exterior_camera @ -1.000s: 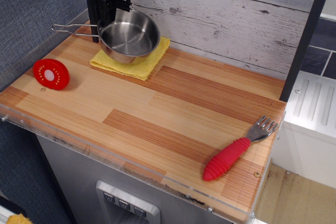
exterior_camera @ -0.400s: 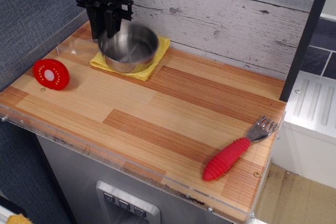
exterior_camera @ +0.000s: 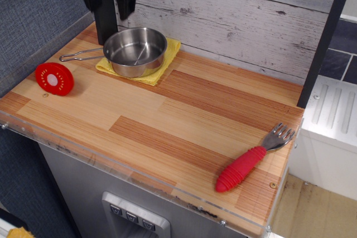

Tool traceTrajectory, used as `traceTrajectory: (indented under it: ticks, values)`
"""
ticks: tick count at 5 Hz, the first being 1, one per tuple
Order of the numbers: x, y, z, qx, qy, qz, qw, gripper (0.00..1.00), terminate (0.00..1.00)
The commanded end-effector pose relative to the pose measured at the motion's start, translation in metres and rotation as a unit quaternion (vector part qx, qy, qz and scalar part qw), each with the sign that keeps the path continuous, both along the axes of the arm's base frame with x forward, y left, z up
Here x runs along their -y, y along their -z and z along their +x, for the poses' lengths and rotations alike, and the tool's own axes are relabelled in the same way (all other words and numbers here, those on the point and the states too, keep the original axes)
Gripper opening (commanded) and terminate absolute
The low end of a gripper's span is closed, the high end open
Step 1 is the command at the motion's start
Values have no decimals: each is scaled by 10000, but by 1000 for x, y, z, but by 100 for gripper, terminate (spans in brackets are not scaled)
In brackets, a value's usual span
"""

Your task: Move pot to top of yellow cloth.

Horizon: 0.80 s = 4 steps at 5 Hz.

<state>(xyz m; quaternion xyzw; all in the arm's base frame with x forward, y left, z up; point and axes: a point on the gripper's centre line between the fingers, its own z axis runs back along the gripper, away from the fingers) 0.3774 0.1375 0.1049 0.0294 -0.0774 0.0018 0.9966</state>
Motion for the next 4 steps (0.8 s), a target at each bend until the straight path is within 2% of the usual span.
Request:
traceTrajectory:
  ticks: [1,2,3,4]
  values:
    - [49,-67,-45,416,-375,-144,9983,100,0]
    - [90,-67,-65,246,-363,-516,9977,100,0]
    - [119,-61,-72,174,215,-599,9978,100,0]
    - [135,-60,-74,218,724,-538,9957,100,0]
